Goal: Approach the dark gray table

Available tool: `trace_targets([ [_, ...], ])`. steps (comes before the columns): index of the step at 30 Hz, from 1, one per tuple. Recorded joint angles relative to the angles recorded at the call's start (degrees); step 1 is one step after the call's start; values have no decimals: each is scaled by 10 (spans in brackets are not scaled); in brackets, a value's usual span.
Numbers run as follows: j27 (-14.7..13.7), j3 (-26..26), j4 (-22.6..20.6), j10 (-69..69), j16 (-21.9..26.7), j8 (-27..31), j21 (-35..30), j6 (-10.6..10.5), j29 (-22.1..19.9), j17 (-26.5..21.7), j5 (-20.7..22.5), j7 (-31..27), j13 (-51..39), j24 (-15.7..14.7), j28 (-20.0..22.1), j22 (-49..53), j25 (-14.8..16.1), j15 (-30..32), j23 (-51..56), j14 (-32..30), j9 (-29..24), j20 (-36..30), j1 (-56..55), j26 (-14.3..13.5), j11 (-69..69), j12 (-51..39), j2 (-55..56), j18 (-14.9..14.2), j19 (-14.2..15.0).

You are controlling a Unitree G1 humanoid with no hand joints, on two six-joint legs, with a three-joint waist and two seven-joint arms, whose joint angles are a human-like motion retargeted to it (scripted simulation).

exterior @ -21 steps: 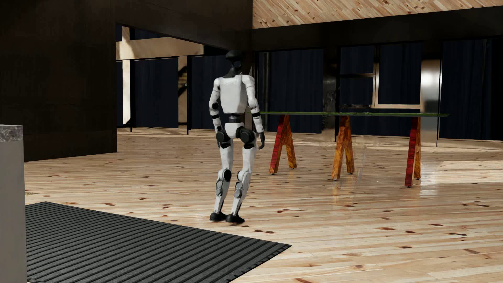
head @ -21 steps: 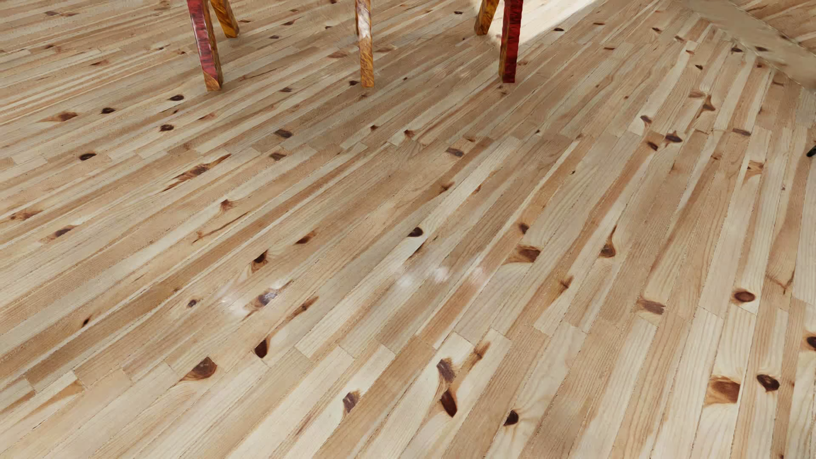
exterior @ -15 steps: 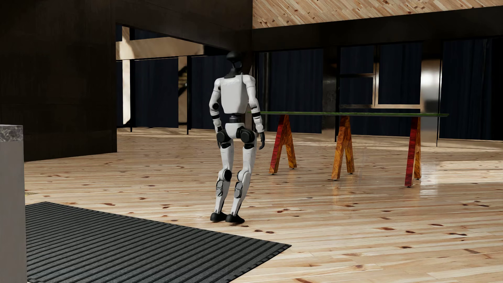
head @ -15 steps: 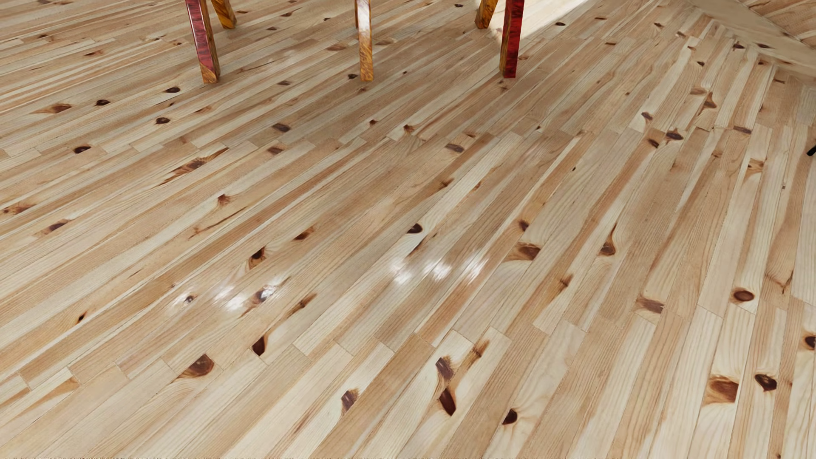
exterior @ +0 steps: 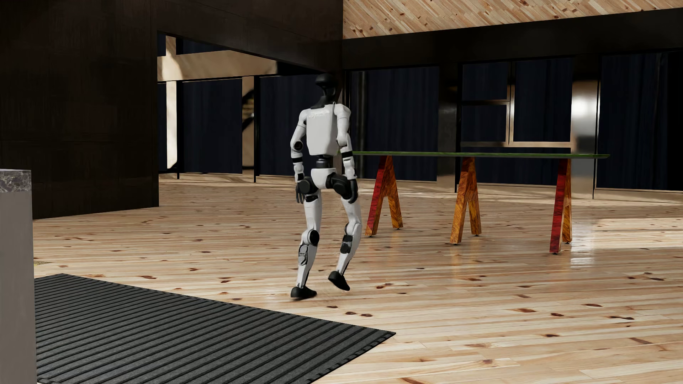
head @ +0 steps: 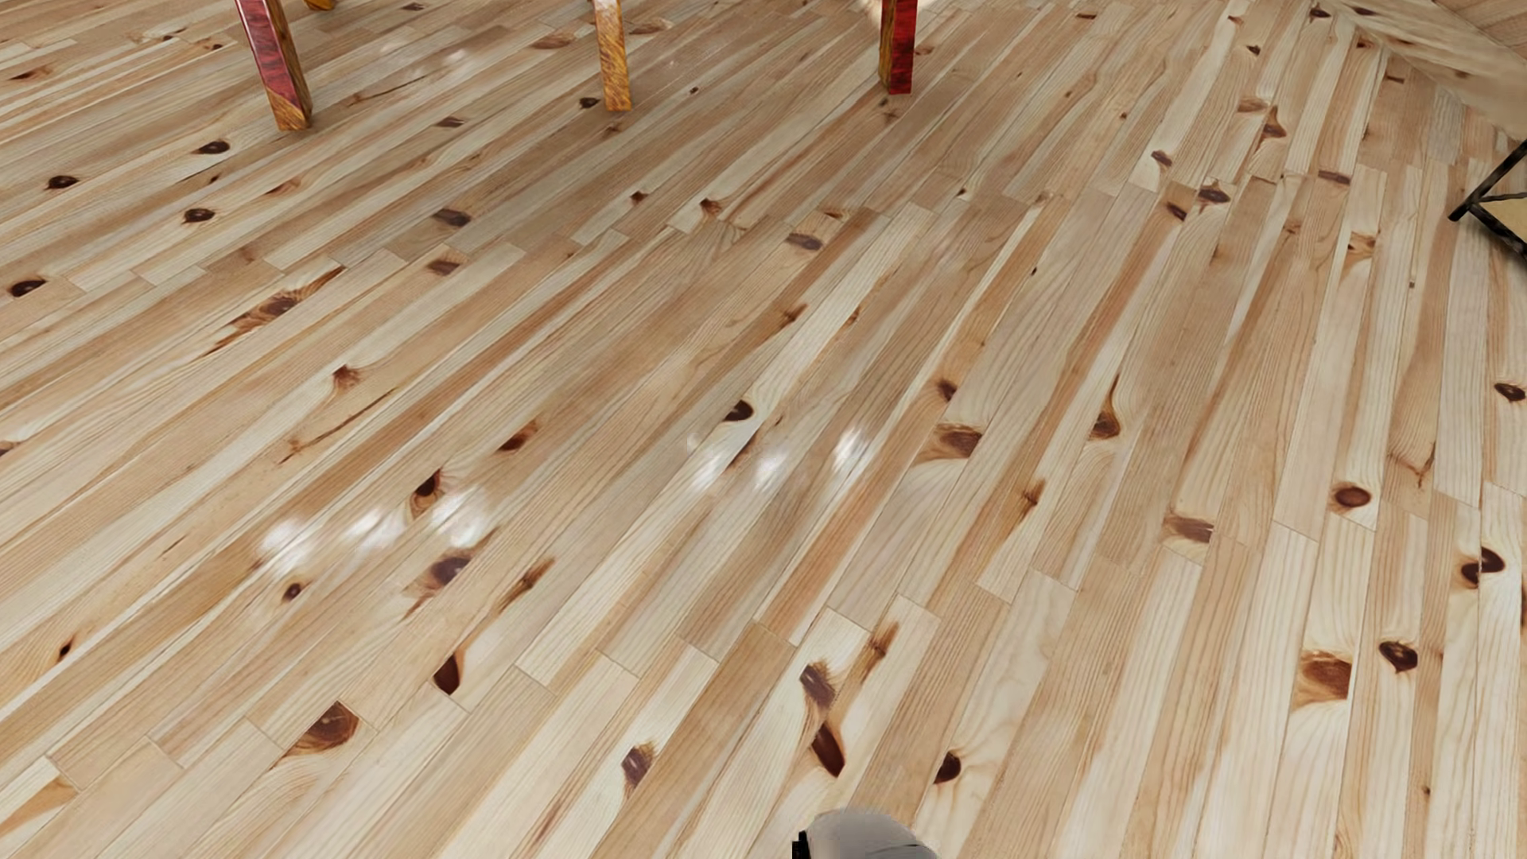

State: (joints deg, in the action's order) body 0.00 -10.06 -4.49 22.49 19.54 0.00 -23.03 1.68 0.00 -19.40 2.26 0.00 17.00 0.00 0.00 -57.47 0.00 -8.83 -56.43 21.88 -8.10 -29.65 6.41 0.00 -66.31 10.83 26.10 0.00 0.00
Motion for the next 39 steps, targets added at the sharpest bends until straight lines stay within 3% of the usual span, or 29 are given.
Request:
trace_targets([
  [7,0,-12,13,0,9,0,-89,-3,0,17,-8,0,55,0,0,60,0,-11,-88,0,0,40,48,0,413,-21,2,0,0],
  [10,0,0,39,7,-6,0,-95,-29,0,20,-8,0,49,0,0,84,0,89,-98,-32,1,73,73,0,375,-8,11,0,0],
  [11,0,11,47,14,-14,0,-90,-44,0,17,3,0,40,0,0,82,0,104,-97,-61,3,80,81,0,351,4,14,0,0],
  [13,0,31,54,68,-21,0,-78,-64,0,9,26,0,10,0,0,60,0,75,-84,-164,10,58,74,0,325,33,-7,0,0],
  [15,0,39,57,208,-22,0,-53,-76,0,-4,42,0,-29,0,0,33,0,29,-54,-286,11,11,4,0,332,53,-64,0,0],
  [16,0,45,52,308,-21,0,-33,-82,0,-13,52,0,-50,0,0,24,0,8,-32,-307,8,-16,-50,0,339,60,-93,0,0],
  [18,0,68,28,504,-21,0,4,-82,0,-32,64,0,-90,0,0,12,0,-22,19,-229,2,-53,-164,0,352,72,-147,0,0],
  [19,0,84,24,561,-31,0,61,-89,0,-42,80,0,-105,0,0,-14,0,-34,45,-186,-2,-52,-216,0,366,73,-177,0,0],
  [21,0,117,14,553,-34,0,100,-78,0,-52,86,0,-134,0,0,-37,0,-62,87,-184,-2,-59,-305,0,379,81,-231,0,0],
  [24,0,154,16,265,-32,0,126,-55,0,-54,84,0,-170,0,0,-48,0,-103,130,-246,-5,-46,-350,0,410,88,-322,0,0],
  [26,0,175,29,51,-31,0,130,-48,0,-50,82,0,-180,0,0,-43,0,-136,146,-196,-2,-37,-319,0,422,84,-379,0,0],
  [28,0,203,51,-25,-31,0,120,-45,0,-43,75,0,-178,0,0,-41,0,-148,152,-101,3,-27,-282,0,409,73,-411,0,0],
  [29,0,210,52,-22,-31,0,112,-39,0,-37,65,0,-172,0,0,-42,0,-134,147,-118,6,-21,-275,0,398,64,-420,0,0],
  [30,0,203,37,-12,-30,0,105,-27,0,-28,53,0,-163,0,0,-46,0,-103,134,-184,10,-20,-279,0,387,54,-426,0,0],
  [31,0,184,13,9,-27,0,99,-10,0,-16,41,0,-147,0,0,-53,0,-55,111,-243,14,-25,-282,0,369,40,-428,0,0],
  [32,0,161,-9,29,-21,0,90,5,0,-6,31,0,-127,0,0,-60,0,15,82,-263,20,-39,-275,0,336,25,-424,0,0],
  [34,0,120,-24,38,-9,0,50,17,0,4,15,0,-85,0,0,-54,0,173,10,-226,24,-58,-224,0,213,-8,-382,0,0],
  [35,0,104,-29,32,1,0,27,22,0,5,5,0,-67,0,0,-34,0,196,-27,-199,24,-48,-193,0,137,-23,-342,0,0],
  [37,0,79,-38,17,21,0,-3,32,0,7,-13,0,-27,0,0,30,0,102,-75,-149,23,4,-133,0,1,-48,-245,0,0],
  [39,0,52,-35,7,34,0,-13,29,0,9,-11,0,16,0,0,88,0,-1,-104,-107,23,73,-81,0,-53,-70,-154,0,0],
])
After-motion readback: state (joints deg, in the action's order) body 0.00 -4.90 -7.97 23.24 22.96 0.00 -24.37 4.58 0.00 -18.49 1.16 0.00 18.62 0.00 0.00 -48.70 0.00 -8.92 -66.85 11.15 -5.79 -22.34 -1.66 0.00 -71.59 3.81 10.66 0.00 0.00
